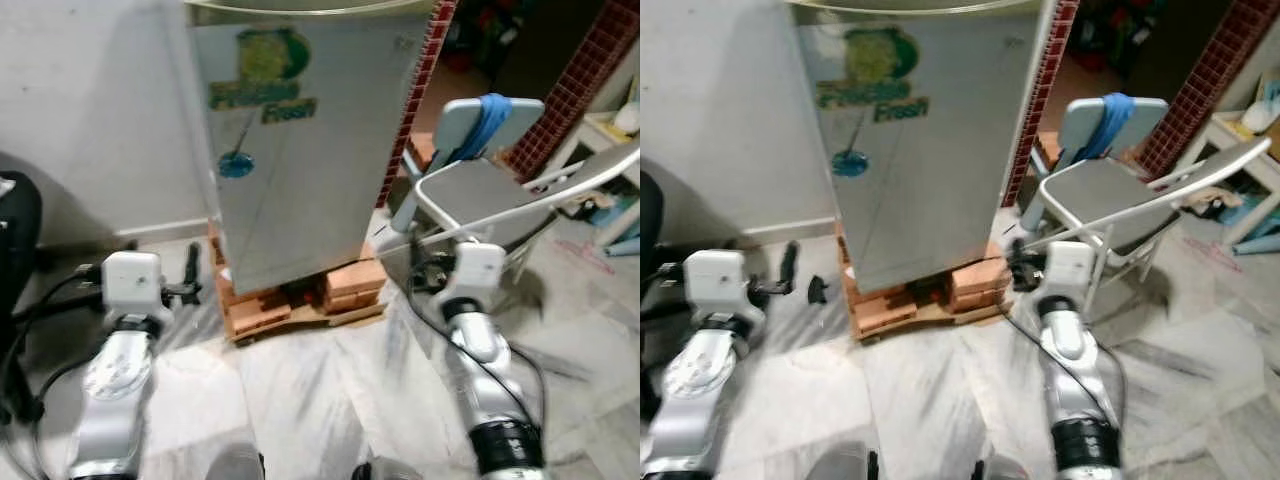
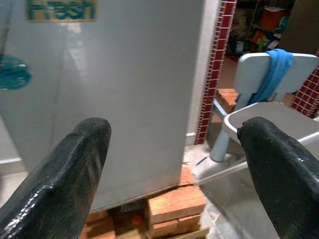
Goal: Restocking fridge
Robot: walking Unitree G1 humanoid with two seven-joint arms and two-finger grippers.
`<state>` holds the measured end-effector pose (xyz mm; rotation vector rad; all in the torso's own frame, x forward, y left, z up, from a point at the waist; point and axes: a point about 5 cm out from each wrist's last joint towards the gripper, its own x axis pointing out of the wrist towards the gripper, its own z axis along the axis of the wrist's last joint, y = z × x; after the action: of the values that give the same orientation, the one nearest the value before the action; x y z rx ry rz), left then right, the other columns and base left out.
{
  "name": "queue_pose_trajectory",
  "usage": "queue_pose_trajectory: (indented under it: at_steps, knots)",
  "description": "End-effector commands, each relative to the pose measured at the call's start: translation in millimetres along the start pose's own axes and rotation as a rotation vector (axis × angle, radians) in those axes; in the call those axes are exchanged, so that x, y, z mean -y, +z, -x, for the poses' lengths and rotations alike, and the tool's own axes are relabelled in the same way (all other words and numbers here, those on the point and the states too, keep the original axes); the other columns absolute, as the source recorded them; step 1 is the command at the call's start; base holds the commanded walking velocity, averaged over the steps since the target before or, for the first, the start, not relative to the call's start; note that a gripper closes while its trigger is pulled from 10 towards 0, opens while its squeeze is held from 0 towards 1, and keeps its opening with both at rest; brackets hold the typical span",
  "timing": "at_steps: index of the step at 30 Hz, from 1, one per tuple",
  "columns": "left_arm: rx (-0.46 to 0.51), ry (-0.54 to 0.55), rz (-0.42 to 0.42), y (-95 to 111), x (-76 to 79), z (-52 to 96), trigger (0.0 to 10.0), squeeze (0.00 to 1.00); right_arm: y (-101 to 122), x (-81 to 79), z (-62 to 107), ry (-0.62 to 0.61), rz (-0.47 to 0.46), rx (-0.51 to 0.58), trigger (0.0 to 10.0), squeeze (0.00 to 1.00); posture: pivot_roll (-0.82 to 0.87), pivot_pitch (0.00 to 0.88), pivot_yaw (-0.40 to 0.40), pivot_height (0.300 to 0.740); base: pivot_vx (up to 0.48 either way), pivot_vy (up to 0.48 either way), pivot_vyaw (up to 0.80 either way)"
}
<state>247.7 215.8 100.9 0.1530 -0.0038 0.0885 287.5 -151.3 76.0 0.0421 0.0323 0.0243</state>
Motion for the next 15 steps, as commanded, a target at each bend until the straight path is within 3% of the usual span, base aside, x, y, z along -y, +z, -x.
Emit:
queue_pose_trajectory:
  at_steps: [1, 4, 12, 15]
  knots:
    - [-0.006, -0.015, 0.013, -1, 8.4, 0.6, 10.0, 0.0, 2, 12.1, 2.4, -0.021, 0.025, 0.004, 10.0, 0.0, 0.11, 0.036, -0.063, 0.74, 0.0, 0.48, 0.0]
    - [-0.001, -0.022, 0.024, -2, 11.1, 5.3, 10.0, 0.0, 3, 11.7, 0.2, -0.007, 0.032, -0.001, 10.0, 0.0, 0.12, 0.036, -0.084, 0.74, 0.0, 0.48, -0.21]
    - [-0.003, -0.098, 0.065, -3, 22.0, 9.9, 10.0, 0.0, 8, 9.8, -7.9, 0.017, 0.041, 0.007, 10.0, 0.0, 0.13, 0.027, -0.11, 0.74, 0.0, 0.465, -0.8]
    - [-0.006, -0.087, 0.075, -4, 20.6, 9.0, 10.0, 0.0, 8, 9.3, -9.2, 0.022, 0.042, 0.006, 10.0, 0.0, 0.13, 0.024, -0.113, 0.74, 0.246, 0.412, -0.8]
